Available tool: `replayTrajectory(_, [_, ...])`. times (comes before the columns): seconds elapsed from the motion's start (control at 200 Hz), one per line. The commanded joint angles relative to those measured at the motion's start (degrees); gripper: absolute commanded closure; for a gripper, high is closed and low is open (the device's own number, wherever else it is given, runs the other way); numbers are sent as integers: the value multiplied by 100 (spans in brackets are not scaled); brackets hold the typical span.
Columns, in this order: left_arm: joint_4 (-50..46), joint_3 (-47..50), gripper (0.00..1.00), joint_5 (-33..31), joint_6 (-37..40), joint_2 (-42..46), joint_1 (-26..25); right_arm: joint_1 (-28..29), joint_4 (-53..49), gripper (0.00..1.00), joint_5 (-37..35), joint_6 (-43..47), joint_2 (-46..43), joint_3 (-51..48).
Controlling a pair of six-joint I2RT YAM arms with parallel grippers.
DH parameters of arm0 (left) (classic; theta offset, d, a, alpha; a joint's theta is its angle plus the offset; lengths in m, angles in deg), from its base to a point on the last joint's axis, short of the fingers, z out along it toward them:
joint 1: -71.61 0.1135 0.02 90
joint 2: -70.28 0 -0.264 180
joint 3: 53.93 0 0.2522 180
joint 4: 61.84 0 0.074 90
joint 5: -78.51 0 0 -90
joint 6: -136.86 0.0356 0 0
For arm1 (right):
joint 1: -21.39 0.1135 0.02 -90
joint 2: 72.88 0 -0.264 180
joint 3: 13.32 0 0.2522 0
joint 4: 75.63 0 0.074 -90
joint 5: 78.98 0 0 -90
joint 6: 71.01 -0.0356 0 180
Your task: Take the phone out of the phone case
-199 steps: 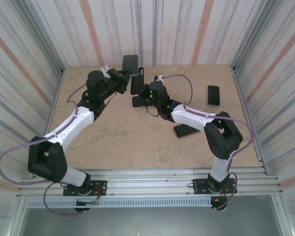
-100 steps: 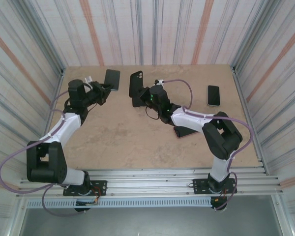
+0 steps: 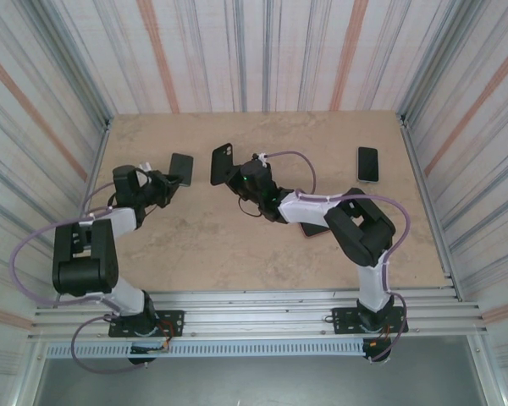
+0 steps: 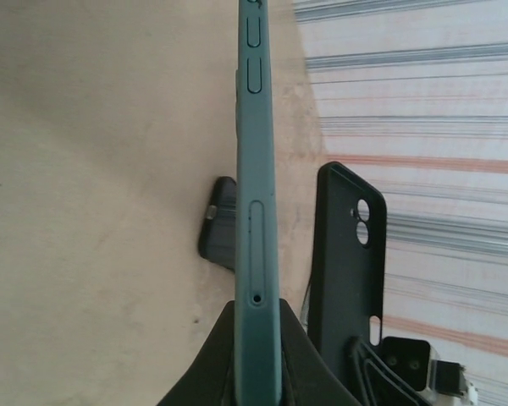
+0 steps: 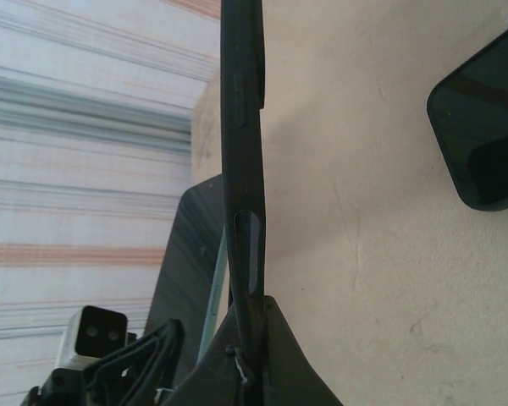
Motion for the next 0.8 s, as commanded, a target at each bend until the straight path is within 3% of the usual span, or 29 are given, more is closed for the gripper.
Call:
replayTrajectory(0.0, [797, 46, 96, 326, 388, -230, 148, 119, 7, 100, 26, -227, 263, 341])
replayTrajectory(0.561, [1119, 44, 88, 568, 364, -1390, 608, 293, -124, 100, 53, -419, 1189, 1202])
replayTrajectory(0.797, [702, 5, 73, 571, 403, -1400, 698, 362, -147, 100, -48, -492, 1429, 1311])
